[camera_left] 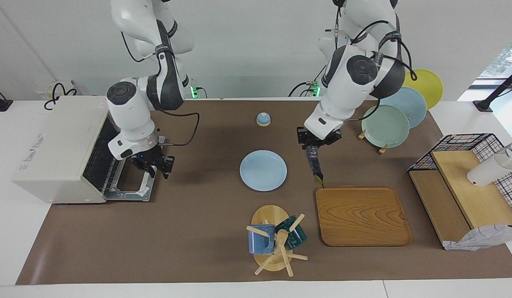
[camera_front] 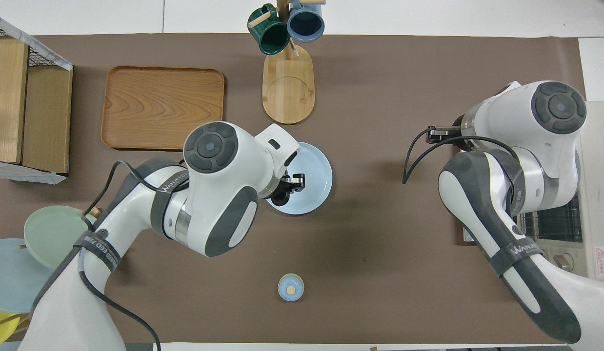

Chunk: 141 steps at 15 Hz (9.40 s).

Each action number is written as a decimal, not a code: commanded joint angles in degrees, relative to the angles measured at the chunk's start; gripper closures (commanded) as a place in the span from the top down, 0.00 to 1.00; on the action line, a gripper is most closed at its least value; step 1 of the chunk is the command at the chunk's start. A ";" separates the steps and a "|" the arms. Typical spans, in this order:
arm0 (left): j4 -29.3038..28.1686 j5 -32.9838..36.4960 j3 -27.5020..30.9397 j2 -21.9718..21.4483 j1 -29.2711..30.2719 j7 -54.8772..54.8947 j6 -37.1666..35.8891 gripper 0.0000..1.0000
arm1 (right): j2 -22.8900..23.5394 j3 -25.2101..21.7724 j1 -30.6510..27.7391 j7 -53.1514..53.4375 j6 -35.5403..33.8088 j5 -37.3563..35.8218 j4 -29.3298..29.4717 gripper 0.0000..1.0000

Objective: Put eggplant into oven
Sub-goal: 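Lower the eggplant onto the blue plate with the left gripper and release, then withdraw the left gripper while the right gripper reaches the eggplant on the plate, then grasp the eggplant on the blue plate with the right gripper and lift, then carry the eggplant into the open oven with the right gripper and release, then push the oven door shut with the right gripper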

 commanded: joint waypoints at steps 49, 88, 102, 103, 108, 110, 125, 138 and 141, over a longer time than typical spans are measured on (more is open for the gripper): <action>13.48 14.03 1.65 -13.43 32.58 29.72 -33.65 1.00 | 29.27 0.10 36.99 38.61 -2.78 -12.61 29.73 0.00; 12.25 14.29 -0.74 -15.80 35.85 31.39 -32.86 1.00 | -10.98 -0.51 -9.42 0.47 -4.02 -17.35 -13.24 0.30; 12.25 14.29 -0.65 -15.80 35.94 31.39 -32.95 1.00 | -5.88 0.19 -2.30 7.06 5.37 -3.99 -11.99 0.00; 12.25 14.29 -0.65 -15.80 35.94 31.39 -32.95 1.00 | -5.10 0.19 -2.21 7.32 6.43 -3.99 -13.06 0.00; 12.25 14.29 -0.74 -15.80 35.94 31.39 -32.95 1.00 | -1.14 0.10 -2.56 7.59 7.67 -4.87 -14.03 0.00; 12.25 14.29 -0.65 -15.80 35.94 31.39 -32.95 1.00 | -0.26 0.02 -2.38 7.50 7.41 -5.57 -14.12 0.00; 12.25 14.29 -0.74 -15.80 35.94 31.39 -32.86 1.00 | -1.48 -0.34 -4.48 -1.36 -11.30 -23.33 -0.86 0.00; 12.25 14.29 -0.65 -15.80 35.94 31.39 -32.86 1.00 | -7.20 -0.25 -11.87 -13.24 -17.99 -20.62 -0.50 0.09; 12.25 14.29 -0.65 -15.80 35.94 31.39 -32.86 1.00 | -9.30 -0.34 -13.54 -15.44 -20.35 -14.74 0.03 0.32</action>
